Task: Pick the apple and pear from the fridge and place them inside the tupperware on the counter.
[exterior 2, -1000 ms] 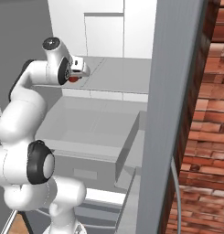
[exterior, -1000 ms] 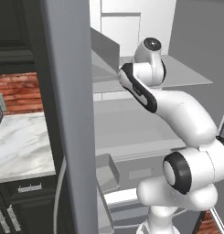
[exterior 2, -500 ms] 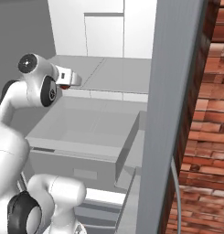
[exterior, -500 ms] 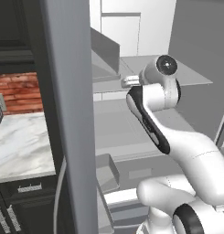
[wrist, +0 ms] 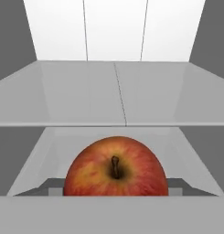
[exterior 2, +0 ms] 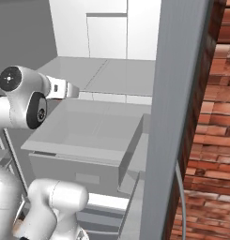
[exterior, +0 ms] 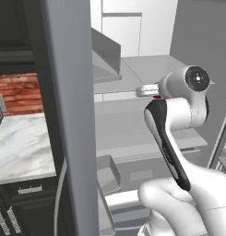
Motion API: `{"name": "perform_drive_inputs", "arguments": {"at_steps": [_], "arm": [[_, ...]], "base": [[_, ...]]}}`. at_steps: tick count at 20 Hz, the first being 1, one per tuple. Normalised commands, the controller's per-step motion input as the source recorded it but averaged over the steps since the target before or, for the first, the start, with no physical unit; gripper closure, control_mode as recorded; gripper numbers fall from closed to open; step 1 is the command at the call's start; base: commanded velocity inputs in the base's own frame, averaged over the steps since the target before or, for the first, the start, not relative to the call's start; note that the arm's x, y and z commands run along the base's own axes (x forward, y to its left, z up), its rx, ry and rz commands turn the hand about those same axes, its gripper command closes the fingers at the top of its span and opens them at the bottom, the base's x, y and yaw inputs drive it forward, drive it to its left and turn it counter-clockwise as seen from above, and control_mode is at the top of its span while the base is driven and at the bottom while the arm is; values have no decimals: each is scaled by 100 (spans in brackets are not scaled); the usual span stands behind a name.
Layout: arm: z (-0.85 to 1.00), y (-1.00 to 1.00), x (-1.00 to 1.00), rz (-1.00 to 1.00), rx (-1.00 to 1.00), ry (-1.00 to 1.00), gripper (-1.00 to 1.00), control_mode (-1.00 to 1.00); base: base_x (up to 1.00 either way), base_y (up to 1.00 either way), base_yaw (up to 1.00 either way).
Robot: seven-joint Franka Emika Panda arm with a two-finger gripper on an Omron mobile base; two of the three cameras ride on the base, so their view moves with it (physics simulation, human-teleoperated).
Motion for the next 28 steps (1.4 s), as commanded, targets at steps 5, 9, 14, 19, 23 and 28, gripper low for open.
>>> {"name": "perform_drive_inputs", "arguments": {"at_steps": [5,9,14,19,23,28], "arm": [[16,-16,-91,0,0,5,100,-100],[11,-7,-77,-1,0,21,100,-100],[0,-2,-64,-11,0,15,100,-100],[-6,-2,-52,-10,0,0,100,100],[0,0,0,0,0,0,100,100],[0,0,0,0,0,0,100,100]], "base": [[0,0,0],[0,0,0],[0,0,0],[-17,0,-3],[-96,0,-12],[-100,0,-5]]}}
